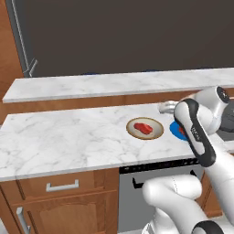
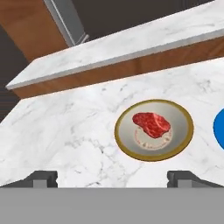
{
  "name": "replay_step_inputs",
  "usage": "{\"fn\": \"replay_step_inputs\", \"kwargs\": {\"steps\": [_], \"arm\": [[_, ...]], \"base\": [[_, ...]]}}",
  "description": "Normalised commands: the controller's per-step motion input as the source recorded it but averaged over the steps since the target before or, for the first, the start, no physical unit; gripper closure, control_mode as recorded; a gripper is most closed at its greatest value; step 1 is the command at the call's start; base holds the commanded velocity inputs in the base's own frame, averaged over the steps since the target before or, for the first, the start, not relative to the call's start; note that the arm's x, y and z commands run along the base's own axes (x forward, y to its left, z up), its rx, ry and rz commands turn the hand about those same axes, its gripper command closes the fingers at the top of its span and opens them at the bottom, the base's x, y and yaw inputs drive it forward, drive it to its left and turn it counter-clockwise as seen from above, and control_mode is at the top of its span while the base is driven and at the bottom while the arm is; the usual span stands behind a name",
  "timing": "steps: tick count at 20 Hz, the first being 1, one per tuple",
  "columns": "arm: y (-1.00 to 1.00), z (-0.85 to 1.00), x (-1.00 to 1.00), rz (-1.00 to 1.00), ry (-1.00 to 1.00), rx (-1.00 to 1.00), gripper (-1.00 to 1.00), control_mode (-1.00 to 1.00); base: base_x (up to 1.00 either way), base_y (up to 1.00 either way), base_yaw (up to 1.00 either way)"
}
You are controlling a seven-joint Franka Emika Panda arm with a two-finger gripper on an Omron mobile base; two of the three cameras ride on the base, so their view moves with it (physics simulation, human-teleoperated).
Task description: Place one of the steaks on the plate and the other in the bowl. Then place the bowl in the fridge.
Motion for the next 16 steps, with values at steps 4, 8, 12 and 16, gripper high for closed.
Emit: {"fn": "replay_step_inputs", "kwargs": {"steps": [4,8,12,16], "arm": [[0.03,0.01,-0.54,0.34,-0.32,-0.27,-1.00,-1.00],[0.00,0.00,-0.16,0.07,-0.06,-0.04,-1.00,-1.00],[0.00,0.00,0.00,0.00,0.00,0.00,-1.00,-1.00],[0.00,0.00,0.00,0.00,0.00,0.00,-1.00,-1.00]], "base": [[0.00,0.00,0.00],[0.00,0.00,0.00],[0.00,0.00,0.00],[0.00,0.00,0.00]]}}
